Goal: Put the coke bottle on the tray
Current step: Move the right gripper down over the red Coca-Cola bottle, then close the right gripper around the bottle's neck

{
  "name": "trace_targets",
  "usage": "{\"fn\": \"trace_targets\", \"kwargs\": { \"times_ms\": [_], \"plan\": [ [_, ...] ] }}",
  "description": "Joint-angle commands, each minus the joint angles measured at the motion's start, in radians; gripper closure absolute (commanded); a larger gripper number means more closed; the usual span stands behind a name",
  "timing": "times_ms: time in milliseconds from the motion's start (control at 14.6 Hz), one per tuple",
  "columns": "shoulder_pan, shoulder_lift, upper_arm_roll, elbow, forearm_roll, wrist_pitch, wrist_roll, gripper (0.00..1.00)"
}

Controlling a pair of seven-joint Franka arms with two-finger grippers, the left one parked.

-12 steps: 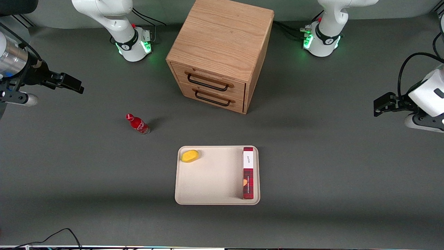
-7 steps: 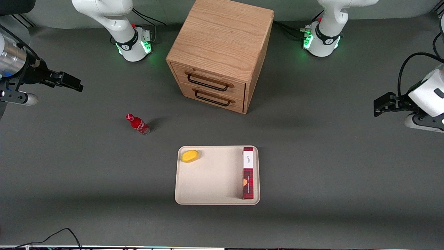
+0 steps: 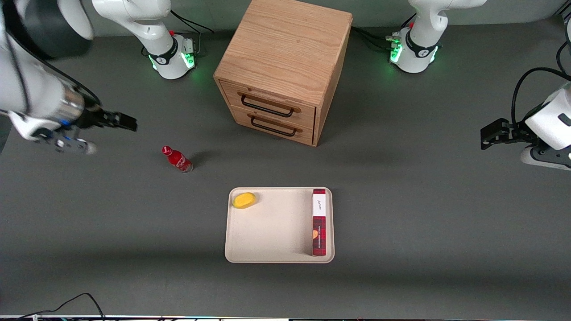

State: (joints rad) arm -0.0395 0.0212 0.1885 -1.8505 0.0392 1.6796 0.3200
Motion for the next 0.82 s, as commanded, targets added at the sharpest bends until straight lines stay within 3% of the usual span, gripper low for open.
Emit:
{"fn": "trace_targets", "kwargs": {
  "times_ms": [0, 205, 616, 753],
  "plan": [
    [0.001, -0.029, 0.014, -0.234, 0.022, 0.249, 0.050, 0.00],
    [0.003, -0.004, 0.022, -0.375, 0.022, 0.467, 0.067, 0.00],
    [0.004, 0.065, 0.069, -0.483, 0.005, 0.698, 0.142, 0.00],
    [0.004, 0.068, 0.071, -0.483, -0.033, 0.704, 0.142, 0.12]
  ]
}}
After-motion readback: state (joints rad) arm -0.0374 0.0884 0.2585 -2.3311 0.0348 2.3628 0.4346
